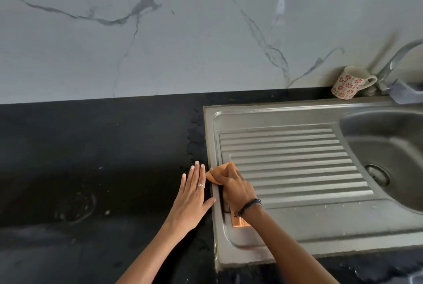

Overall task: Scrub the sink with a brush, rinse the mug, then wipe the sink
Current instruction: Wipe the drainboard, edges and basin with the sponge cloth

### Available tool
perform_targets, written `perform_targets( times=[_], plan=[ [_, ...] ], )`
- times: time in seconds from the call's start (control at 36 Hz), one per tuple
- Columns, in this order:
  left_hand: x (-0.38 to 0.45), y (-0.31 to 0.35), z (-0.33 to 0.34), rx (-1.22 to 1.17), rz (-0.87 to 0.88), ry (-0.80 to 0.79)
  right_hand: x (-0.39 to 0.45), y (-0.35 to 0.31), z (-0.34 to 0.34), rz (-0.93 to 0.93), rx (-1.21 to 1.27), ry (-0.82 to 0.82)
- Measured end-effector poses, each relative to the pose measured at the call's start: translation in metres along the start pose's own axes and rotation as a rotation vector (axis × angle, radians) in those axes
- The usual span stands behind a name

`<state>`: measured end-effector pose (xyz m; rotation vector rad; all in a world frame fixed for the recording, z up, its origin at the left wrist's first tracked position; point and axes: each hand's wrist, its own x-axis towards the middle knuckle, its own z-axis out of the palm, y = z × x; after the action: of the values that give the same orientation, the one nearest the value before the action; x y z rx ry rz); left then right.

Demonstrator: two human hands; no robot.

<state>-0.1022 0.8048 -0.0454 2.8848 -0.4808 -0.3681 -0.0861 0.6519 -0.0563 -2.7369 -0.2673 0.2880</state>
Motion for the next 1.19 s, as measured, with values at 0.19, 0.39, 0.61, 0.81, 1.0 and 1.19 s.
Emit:
perform_targets(
  times=[0.19, 0.39, 0.61, 0.81, 1.0, 1.19],
  plan=[
    [0.018, -0.015, 0.002, -0.022, 0.000, 0.058, 0.027, -0.003, -0.002, 0.038, -0.026, 0.029],
    [0.046, -0.020, -0.014, -0.036, -0.021, 0.024, 0.070, -0.001, -0.009, 0.055, -0.018, 0.084],
    [0.089, -0.033, -0.025, -0.020, -0.017, 0.022, 0.130, 0.006, -0.014, 0.089, -0.039, 0.118],
    [0.115, -0.045, -0.033, -0.033, -0.031, 0.026, 0.172, 0.004, -0.014, 0.123, -0.091, 0.144],
    [0.126, -0.045, -0.036, -0.033, -0.016, 0.016, 0.201, 0.002, -0.020, 0.202, -0.192, 0.144],
    [0.136, -0.037, -0.036, 0.000, 0.020, 0.022, 0.215, 0.000, -0.027, 0.283, -0.273, 0.152]
  ],
)
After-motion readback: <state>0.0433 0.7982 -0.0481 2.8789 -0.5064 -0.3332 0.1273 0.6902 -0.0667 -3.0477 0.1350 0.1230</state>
